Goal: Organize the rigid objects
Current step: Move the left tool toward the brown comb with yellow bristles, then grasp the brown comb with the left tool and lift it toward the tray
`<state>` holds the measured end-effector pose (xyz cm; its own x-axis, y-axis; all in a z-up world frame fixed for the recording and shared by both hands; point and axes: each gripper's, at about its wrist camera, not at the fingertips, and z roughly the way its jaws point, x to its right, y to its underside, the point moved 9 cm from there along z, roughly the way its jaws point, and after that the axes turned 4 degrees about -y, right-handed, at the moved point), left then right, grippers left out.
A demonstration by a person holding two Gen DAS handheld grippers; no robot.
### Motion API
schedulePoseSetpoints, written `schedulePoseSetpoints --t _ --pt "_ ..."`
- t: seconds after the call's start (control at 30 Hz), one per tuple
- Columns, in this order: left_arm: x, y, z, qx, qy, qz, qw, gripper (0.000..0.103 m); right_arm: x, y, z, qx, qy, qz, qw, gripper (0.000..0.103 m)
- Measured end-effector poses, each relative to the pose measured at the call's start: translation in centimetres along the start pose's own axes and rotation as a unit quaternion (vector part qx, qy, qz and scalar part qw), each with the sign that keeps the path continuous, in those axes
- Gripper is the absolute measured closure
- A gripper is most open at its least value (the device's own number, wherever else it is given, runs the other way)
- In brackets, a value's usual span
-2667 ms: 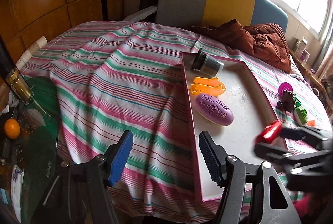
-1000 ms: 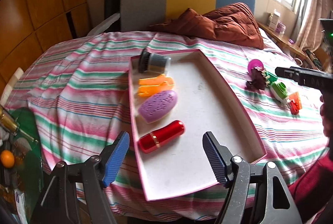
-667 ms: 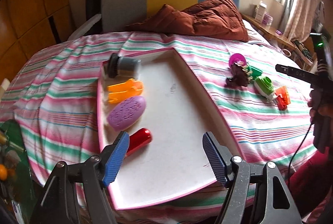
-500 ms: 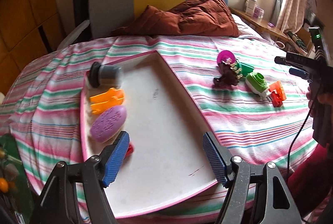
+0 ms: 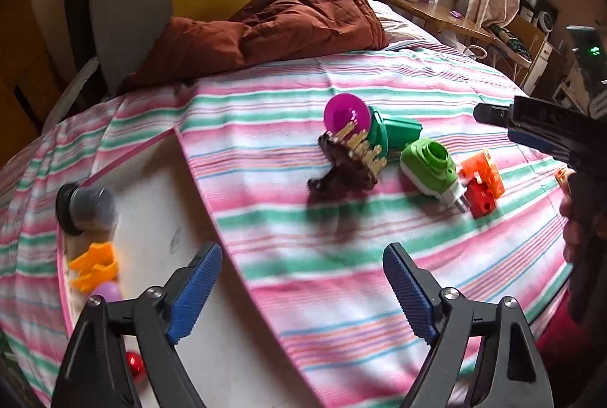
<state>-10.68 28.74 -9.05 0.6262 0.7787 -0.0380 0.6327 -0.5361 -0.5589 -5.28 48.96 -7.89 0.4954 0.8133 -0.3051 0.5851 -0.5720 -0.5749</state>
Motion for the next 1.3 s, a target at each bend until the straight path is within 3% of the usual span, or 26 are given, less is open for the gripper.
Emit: schedulePoseSetpoints --t 0.27,0.5,0.57,0.6,0.63,0.8,1.03,1.3 --pt "2.7 -3.5 4.6 -0.012 0.009 0.028 0.9995 0.016 -0.2 -0.3 0.0 -0.002 -0.012 0.001 1.0 0.025" --pt "3.2 -5.5 8.9 -0.028 0.014 0.015 0.9994 0.015 -0.2 -0.3 0.3 -0.01 -0.024 0.009 1.0 0.025" --pt "3.7 -5.5 9.8 -0.034 0.036 0.007 0.9987 0.034 -0.3 -0.2 0.5 -0.012 -0.024 0.006 1.0 0.025" --pt "4.1 -5.2 10.2 -0.045 0.054 0.004 0.9975 0.055 -0.4 -0.2 0.5 -0.012 -0.024 0.004 1.0 0.025" --pt "4.1 -4.9 10.3 -0.047 0.055 0.002 0.9974 0.055 -0.5 -0.2 0.5 -0.013 -0.024 0.002 1.0 0.025" --pt "4.1 -3.8 8.4 -0.036 0.071 -0.008 0.9968 0.056 -0.6 0.1 0.8 -0.02 -0.022 -0.001 1.0 0.025" --pt "4.0 -0.5 2.7 -0.006 0.089 -0.003 0.996 0.056 -0.7 0.7 1.3 -0.032 -0.011 -0.011 0.999 0.025" --pt "1.7 2.0 -2.9 0.025 0.107 -0.015 0.9938 0.056 -3.5 2.8 2.6 -0.075 -0.023 -0.074 0.994 0.025"
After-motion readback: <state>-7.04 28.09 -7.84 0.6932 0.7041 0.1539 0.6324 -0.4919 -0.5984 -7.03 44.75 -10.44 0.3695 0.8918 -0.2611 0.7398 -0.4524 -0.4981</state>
